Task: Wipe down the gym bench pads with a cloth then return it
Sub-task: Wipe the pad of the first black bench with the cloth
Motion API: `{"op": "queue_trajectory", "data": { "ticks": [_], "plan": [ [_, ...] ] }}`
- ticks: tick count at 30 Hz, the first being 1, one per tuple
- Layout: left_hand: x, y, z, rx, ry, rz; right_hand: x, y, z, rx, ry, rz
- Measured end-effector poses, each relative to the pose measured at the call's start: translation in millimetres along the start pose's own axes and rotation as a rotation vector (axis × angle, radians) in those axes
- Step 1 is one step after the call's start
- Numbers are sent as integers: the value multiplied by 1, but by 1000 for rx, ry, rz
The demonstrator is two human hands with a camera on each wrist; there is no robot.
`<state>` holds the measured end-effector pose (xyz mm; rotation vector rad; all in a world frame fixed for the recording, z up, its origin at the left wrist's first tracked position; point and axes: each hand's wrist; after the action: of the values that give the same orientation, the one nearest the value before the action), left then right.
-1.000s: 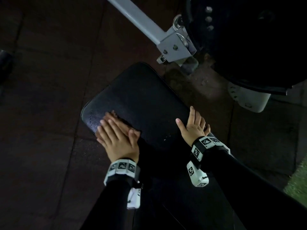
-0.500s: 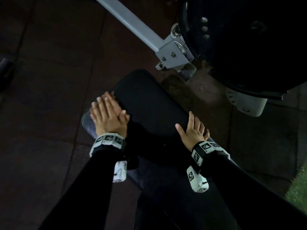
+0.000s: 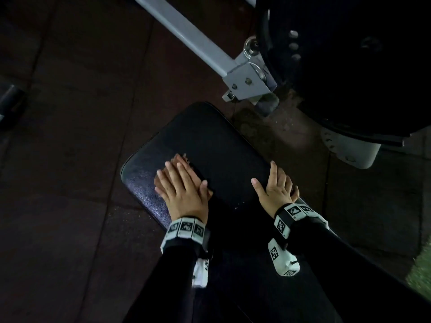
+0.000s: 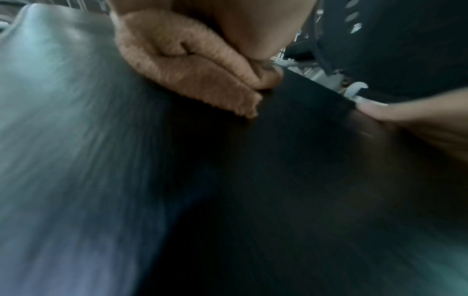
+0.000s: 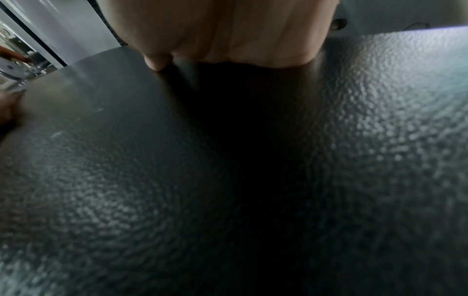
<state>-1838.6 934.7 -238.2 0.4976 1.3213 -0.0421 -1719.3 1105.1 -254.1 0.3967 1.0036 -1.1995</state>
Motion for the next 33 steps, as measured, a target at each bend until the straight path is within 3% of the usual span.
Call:
{"op": "queue_trajectory", "data": {
  "ticks": [7,15,21,26,31,33],
  "plan": [
    [-9,-40,-52,74,141,-20,-3,-3,0,15,-20,-1],
    [-20,-79,-43,-194,225,74,-6,-7,0,36,-26,14],
    [-15,-88,-31,-433,221,381,-1,-7,0,16,32,4],
    [-1,-89,3,-561,204,672,-2,-7,1,10,28,20],
    [26,-72,77,-521,211,768,-4,-7,3,-12,51,45],
    [36,-59,110,-579,186,802,-4,-7,3,-21,57,42]
  ]
}}
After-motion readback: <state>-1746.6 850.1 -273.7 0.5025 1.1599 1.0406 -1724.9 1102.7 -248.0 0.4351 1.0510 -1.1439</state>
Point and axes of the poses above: each hand's wrist, its own z-axis away from the middle knuckle, its own x-axis out of the palm, y = z × x, and after that the axes turned 6 degrees about y, right-handed
